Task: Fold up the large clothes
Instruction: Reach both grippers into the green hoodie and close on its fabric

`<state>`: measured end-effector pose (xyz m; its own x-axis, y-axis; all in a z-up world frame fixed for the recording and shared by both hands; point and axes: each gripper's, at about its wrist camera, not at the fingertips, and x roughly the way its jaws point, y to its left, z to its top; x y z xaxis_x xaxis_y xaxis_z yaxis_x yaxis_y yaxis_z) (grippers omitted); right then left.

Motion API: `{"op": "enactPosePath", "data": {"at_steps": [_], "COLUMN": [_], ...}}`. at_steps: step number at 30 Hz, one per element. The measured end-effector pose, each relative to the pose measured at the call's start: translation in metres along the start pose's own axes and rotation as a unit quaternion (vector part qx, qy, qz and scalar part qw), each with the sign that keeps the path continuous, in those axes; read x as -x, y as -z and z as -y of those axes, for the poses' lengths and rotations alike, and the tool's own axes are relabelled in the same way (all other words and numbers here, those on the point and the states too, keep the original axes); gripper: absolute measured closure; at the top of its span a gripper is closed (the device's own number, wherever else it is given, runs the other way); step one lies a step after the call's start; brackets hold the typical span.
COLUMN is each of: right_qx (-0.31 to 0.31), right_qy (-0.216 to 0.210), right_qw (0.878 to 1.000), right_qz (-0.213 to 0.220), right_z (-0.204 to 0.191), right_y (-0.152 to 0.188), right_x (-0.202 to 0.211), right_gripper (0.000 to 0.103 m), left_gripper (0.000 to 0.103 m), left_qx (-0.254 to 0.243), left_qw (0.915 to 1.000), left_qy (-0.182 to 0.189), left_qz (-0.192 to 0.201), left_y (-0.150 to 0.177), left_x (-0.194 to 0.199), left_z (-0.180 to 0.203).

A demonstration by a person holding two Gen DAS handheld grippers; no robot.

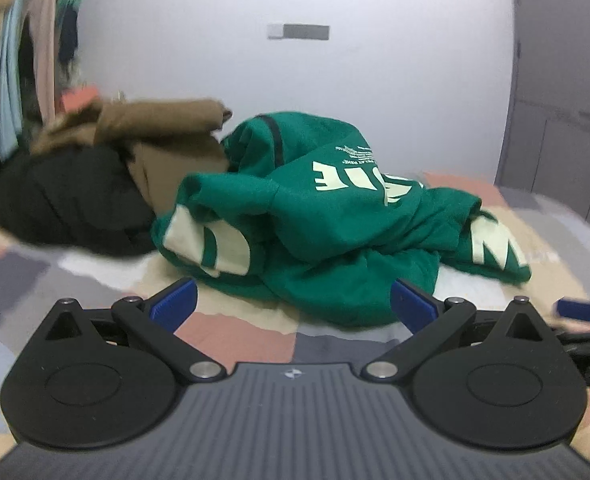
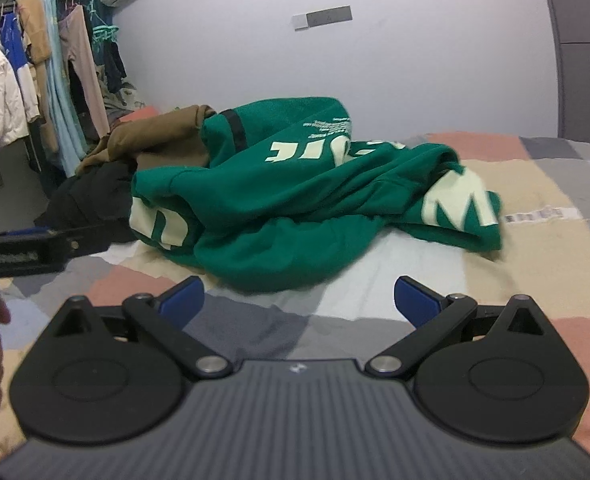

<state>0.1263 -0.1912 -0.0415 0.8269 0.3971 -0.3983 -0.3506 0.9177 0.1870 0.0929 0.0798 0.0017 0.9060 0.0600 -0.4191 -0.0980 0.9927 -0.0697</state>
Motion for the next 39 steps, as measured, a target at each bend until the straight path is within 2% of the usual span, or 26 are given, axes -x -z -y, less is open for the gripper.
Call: {"op": "enactPosePath", "data": {"at_steps": [2, 5, 11, 16, 19, 25, 26, 27, 28, 30, 32, 33, 35, 39], "right_qx": [0.009, 0.010, 0.034, 0.050, 0.035, 0.009, 0.001, 0.002, 0.010, 0.032, 0.046, 0.048, 0.056, 0.082], "right_qy": [0.002, -0.018, 0.014, 0.035, 0.053, 0.070, 0.067, 0.060, 0.050, 0.048, 0.043, 0.041, 0.034, 0.013], "right_qw": [1.000, 1.000, 0.999, 0.997, 0.997, 0.996, 0.996, 0.997, 0.997, 0.996, 0.995, 0.995, 0.996, 0.995], "right_qz": [-0.004, -0.023, -0.040, -0.042, -0.045, -0.056, -0.056, -0.058, -0.062, -0.071, -0.075, -0.075, -0.067, -0.056], "right_z": [-0.005, -0.009, -0.025, -0.032, -0.031, -0.030, -0.029, -0.029, -0.030, -0.031, -0.029, -0.027, -0.026, -0.031], "right_y": [0.000, 0.001, 0.010, 0.018, 0.016, 0.000, -0.003, -0.006, -0.008, -0.013, -0.019, -0.022, -0.030, -0.042], "right_x": [-0.021, -0.058, -0.122, -0.169, -0.198, -0.232, -0.232, -0.230, -0.227, -0.217, -0.202, -0.194, -0.174, -0.130], "right_gripper": [0.000, 0.000, 0.000, 0.000, 0.000, 0.000, 0.006, 0.020, 0.028, 0.061, 0.077, 0.082, 0.087, 0.091], "left_gripper": [0.000, 0.000, 0.000, 0.000, 0.000, 0.000, 0.000, 0.000, 0.000, 0.000, 0.000, 0.000, 0.000, 0.000], "left_qx": [0.034, 0.068, 0.149, 0.165, 0.170, 0.174, 0.180, 0.186, 0.190, 0.193, 0.192, 0.193, 0.196, 0.166], "left_qw": [0.9993, 0.9975, 0.9881, 0.9850, 0.9834, 0.9829, 0.9815, 0.9802, 0.9795, 0.9798, 0.9808, 0.9806, 0.9800, 0.9856], "left_qy": [0.009, 0.016, 0.031, 0.041, 0.049, 0.026, 0.025, 0.026, 0.025, 0.017, 0.004, 0.001, 0.005, -0.005], "left_qz": [-0.012, 0.003, -0.022, -0.032, -0.040, -0.055, -0.061, -0.064, -0.062, -0.048, -0.037, -0.037, -0.035, -0.029], "left_y": [-0.004, -0.011, -0.008, 0.000, 0.005, 0.020, 0.021, 0.022, 0.022, 0.022, 0.022, 0.022, 0.022, 0.022], "left_x": [-0.006, -0.006, -0.022, -0.035, -0.046, -0.066, -0.069, -0.070, -0.069, -0.065, -0.061, -0.060, -0.055, -0.047], "left_z": [-0.013, -0.031, -0.064, -0.071, -0.074, -0.081, -0.083, -0.085, -0.087, -0.087, -0.087, -0.087, -0.086, -0.077]}}
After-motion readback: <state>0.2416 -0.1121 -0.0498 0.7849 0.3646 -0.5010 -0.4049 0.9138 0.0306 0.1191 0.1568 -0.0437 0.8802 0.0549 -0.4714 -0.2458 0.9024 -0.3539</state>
